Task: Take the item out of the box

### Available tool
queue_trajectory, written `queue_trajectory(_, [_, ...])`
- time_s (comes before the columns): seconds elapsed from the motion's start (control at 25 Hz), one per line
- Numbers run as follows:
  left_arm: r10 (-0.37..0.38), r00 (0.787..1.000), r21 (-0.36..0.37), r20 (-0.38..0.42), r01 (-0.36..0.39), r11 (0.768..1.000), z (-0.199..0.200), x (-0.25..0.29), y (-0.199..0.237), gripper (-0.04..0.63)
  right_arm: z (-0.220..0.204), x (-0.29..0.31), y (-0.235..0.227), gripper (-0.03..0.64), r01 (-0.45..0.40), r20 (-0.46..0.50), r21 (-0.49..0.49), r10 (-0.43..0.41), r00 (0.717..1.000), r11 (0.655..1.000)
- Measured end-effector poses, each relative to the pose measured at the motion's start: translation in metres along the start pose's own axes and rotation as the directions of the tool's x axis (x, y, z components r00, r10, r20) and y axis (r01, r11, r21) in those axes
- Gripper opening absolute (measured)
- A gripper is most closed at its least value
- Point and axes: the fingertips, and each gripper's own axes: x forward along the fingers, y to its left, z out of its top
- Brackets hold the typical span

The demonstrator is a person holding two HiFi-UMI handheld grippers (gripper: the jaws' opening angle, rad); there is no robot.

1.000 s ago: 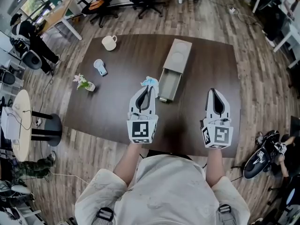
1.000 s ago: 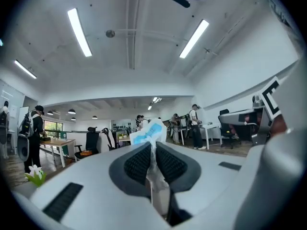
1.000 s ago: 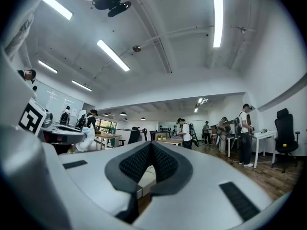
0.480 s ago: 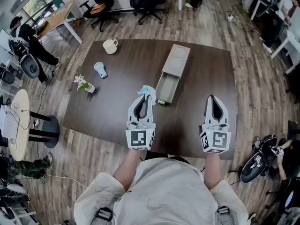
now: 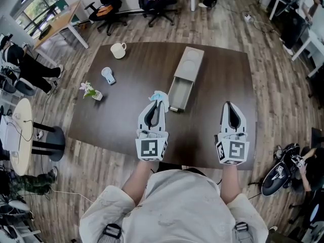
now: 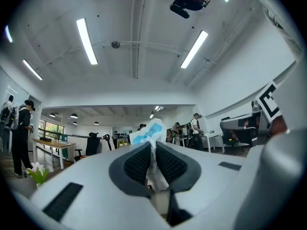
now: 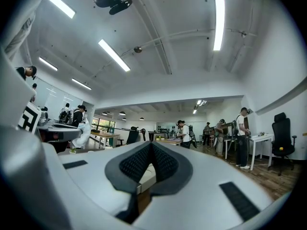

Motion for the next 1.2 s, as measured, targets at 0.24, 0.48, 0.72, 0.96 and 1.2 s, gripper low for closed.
queue_trajectory(0.24, [-0.005, 1.0, -0.004, 0.0, 0.005, 1.0, 0.0004, 0.0, -0.0018, 0.034, 0.001, 0.0001, 0.0012, 0.0, -0.003, 0.001, -0.002, 0.003, 1.0, 1.0])
queue_trajectory(0.48, [-0.013, 1.0, 0.002, -0.001, 0.013, 1.0, 0.0018, 0.0004, -0.0034, 0.034, -0.0022, -0.0007, 0.002, 0.0, -0.002, -0.007, -0.002, 0.002, 1.0, 1.0])
queue_trajectory(0.72, [-0.013, 1.0, -0.001, 0.004, 0.013, 1.0, 0.0014, 0.0, -0.0019, 0.034, -0.0015, 0.0001, 0.0021, 0.0, 0.005, -0.003, -0.003, -0.005, 1.0, 1.0])
queue_trajectory(0.96, [-0.02, 1.0, -0.002, 0.001, 0.02, 1.0, -0.0003, 0.0013, -0.0051, 0.034, -0.0043, -0.0009, 0.0013, 0.0, 0.006, -0.016, -0.015, -0.007, 1.0, 1.0])
queue_trajectory(1.2, [-0.027, 1.0, -0.005, 0.006, 0.027, 1.0, 0.0023, -0.0011, -0.0072, 0.034, -0.0031, -0.0047, 0.0027, 0.0, 0.007, -0.022, -0.022, -0.008, 1.0, 1.0])
